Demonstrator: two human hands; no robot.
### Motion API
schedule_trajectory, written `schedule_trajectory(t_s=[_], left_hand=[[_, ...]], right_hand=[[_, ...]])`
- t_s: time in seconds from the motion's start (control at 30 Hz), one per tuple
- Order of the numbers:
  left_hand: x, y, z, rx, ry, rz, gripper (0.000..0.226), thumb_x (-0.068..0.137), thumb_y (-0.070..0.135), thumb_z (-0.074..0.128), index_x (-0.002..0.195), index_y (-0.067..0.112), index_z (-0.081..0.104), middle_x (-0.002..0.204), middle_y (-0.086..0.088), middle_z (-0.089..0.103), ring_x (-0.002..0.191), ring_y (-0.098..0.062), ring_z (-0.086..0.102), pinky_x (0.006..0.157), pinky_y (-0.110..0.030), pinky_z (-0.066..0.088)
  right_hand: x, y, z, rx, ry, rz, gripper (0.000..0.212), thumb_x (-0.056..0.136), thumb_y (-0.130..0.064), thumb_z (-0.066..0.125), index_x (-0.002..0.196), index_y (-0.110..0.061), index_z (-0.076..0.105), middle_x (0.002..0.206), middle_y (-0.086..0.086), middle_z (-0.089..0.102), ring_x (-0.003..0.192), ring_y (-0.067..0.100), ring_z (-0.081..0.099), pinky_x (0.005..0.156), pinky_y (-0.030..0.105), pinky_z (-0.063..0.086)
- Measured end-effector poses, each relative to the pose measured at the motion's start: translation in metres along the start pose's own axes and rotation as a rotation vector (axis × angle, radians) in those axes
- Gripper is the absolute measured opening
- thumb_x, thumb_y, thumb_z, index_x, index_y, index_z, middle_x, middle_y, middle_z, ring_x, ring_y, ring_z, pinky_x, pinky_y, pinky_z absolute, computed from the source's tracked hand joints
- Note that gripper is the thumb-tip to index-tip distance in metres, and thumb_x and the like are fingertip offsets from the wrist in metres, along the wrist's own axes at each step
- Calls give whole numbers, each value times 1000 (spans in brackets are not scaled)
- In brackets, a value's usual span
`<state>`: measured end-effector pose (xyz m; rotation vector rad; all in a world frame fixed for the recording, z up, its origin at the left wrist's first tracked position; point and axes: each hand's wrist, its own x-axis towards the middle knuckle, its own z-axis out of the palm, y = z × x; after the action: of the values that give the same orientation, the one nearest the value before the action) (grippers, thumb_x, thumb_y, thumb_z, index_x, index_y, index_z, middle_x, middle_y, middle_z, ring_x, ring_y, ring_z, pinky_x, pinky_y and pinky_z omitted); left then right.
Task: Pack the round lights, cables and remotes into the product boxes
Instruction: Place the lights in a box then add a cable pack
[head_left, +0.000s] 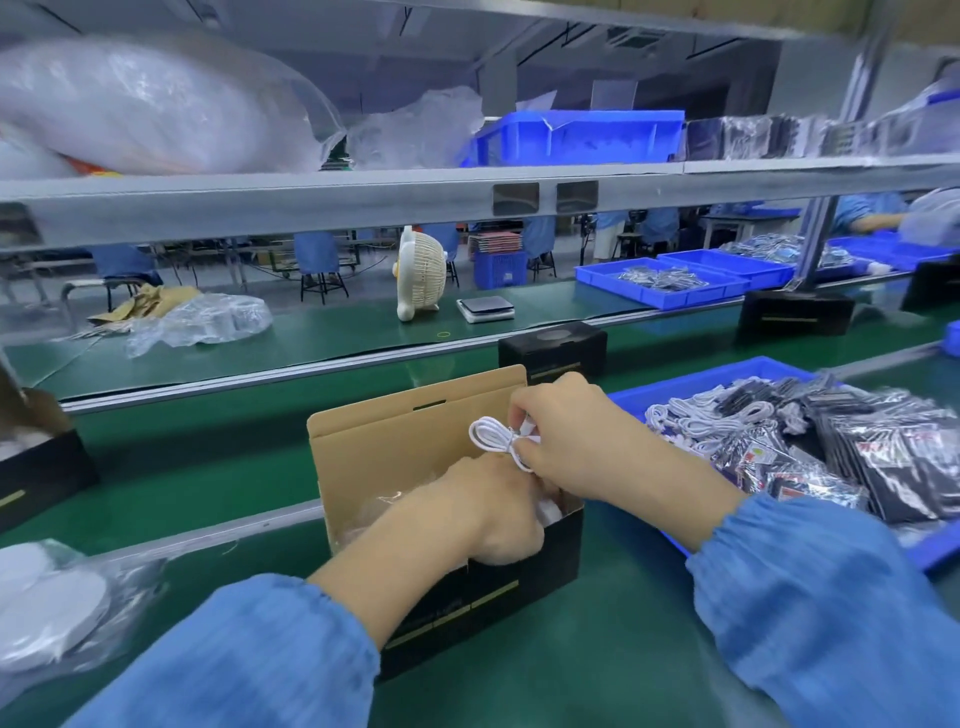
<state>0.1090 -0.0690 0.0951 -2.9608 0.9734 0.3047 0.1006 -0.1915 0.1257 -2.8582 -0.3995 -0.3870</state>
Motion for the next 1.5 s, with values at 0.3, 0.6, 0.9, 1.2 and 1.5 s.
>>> schedule_trajectory(t_s=[0.3,0.6,0.9,1.2,1.5], left_hand=[[-59,-34,-23,140,144,-86,43,89,8,49,128,26,52,125,3,54,113,-22,54,93,-39,48],[-92,-44,-32,374,-154,-249,19,74,25,80,84,16,67,77,1,61,71,-24,60,56,-29,46],[-93,-63,-27,535,33,-102,23,86,14,61,74,25,45,96,-4,63,91,-28,61,70,-33,43],[-103,-78,-36,-131,198,-227,21,99,29,55,83,17,48,76,-2,59,65,-13,46,64,-34,42],[-94,-48,-39,360,466,-522,17,98,34,43,95,17,42,73,0,37,74,-27,41,64,-34,34]], right_hand=[[-3,10,14,-46,56,-26,13,90,-25,52,99,-17,58,92,6,56,83,31,55,60,33,45],[0,-4,40,90,59,-85,13,94,-27,53,105,-22,58,97,2,62,87,27,57,72,39,52],[-13,6,60,159,215,-174,17,97,-25,53,112,-21,60,100,-4,60,85,24,54,70,36,44],[-14,7,63,180,247,-213,15,96,-25,55,108,-21,62,96,-4,62,83,24,57,67,40,48],[-14,8,64,200,281,-248,14,94,-24,58,107,-19,63,95,-2,63,81,25,58,65,40,49]])
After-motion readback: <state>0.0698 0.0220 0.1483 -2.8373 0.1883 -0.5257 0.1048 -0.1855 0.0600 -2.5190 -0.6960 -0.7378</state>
